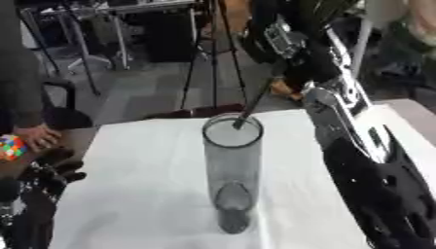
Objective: Arrange flowers into the vase.
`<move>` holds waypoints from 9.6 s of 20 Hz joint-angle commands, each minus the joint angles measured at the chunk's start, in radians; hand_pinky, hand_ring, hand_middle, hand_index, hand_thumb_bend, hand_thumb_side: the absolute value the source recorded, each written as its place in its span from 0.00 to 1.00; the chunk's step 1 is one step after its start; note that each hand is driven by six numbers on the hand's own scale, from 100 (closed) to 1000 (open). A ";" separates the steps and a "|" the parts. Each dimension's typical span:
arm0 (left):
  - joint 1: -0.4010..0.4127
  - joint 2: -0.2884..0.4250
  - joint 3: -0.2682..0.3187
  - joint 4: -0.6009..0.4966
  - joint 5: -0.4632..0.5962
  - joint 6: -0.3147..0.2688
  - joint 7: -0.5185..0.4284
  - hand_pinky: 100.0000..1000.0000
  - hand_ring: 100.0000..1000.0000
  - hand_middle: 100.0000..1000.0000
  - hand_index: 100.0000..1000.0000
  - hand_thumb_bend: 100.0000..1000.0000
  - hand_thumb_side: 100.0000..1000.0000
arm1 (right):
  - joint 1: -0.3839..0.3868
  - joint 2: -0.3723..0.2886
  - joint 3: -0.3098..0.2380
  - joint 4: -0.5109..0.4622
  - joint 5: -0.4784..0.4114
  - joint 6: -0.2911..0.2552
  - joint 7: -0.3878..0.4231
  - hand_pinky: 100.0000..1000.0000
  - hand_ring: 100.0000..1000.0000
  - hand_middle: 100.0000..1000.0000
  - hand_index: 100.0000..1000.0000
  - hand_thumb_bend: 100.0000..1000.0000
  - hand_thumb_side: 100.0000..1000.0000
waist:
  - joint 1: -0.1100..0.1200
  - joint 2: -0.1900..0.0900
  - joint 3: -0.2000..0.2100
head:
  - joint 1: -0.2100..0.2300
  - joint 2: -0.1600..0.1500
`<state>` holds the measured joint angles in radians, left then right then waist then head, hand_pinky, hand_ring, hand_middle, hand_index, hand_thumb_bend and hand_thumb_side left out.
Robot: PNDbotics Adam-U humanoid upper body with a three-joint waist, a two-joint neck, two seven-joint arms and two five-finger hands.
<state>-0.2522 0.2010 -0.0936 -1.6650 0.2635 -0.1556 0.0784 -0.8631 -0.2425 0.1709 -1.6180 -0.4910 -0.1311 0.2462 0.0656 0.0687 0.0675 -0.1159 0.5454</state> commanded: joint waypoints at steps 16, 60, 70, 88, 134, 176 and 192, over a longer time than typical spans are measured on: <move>-0.008 0.014 0.009 -0.006 -0.002 -0.002 -0.003 0.66 0.67 0.69 0.77 1.00 0.85 | -0.073 -0.019 0.001 0.087 -0.004 0.064 0.074 0.00 0.00 0.00 0.03 0.22 0.12 | -0.005 -0.015 0.003 | -0.001 0.008; -0.011 0.011 0.011 0.002 0.000 -0.004 -0.002 0.66 0.66 0.69 0.77 1.00 0.86 | -0.057 -0.013 -0.020 0.244 0.216 0.019 0.164 0.00 0.08 0.03 0.14 0.32 0.31 | -0.004 -0.002 0.012 | 0.001 0.002; -0.011 0.010 0.012 0.005 0.001 -0.005 -0.002 0.66 0.66 0.69 0.77 1.00 0.86 | -0.051 -0.012 -0.030 0.276 0.254 0.014 0.167 0.17 0.31 0.19 0.13 0.31 0.32 | -0.004 0.003 0.011 | 0.002 0.002; -0.009 0.009 0.012 0.005 0.002 -0.006 -0.003 0.66 0.66 0.69 0.77 1.00 0.86 | -0.051 -0.011 -0.035 0.293 0.278 0.006 0.179 0.62 0.64 0.50 0.23 0.32 0.34 | -0.005 0.002 0.015 | -0.001 0.003; -0.010 0.009 0.013 0.013 0.001 -0.008 -0.004 0.66 0.66 0.69 0.77 1.00 0.86 | -0.077 -0.042 -0.041 0.316 0.362 -0.006 0.388 0.73 0.72 0.58 0.46 0.33 0.36 | -0.015 0.003 0.014 | -0.002 0.006; -0.004 0.014 0.018 0.020 -0.002 -0.006 -0.003 0.66 0.65 0.69 0.77 1.00 0.86 | -0.079 -0.096 -0.003 0.257 0.263 0.026 0.474 0.74 0.72 0.58 0.46 0.33 0.37 | -0.020 -0.007 -0.008 | -0.005 0.018; -0.007 0.010 0.018 0.028 0.001 -0.006 0.000 0.66 0.65 0.69 0.77 0.99 0.87 | -0.038 -0.062 -0.055 0.318 0.272 0.111 0.444 0.72 0.70 0.57 0.45 0.33 0.41 | -0.012 0.007 -0.005 | -0.009 0.015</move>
<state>-0.2469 0.2008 -0.0839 -1.6280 0.2637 -0.1602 0.0748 -0.8870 -0.3014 0.1323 -1.3005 -0.2192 -0.0333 0.6965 0.0592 0.0720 0.0617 -0.1245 0.5544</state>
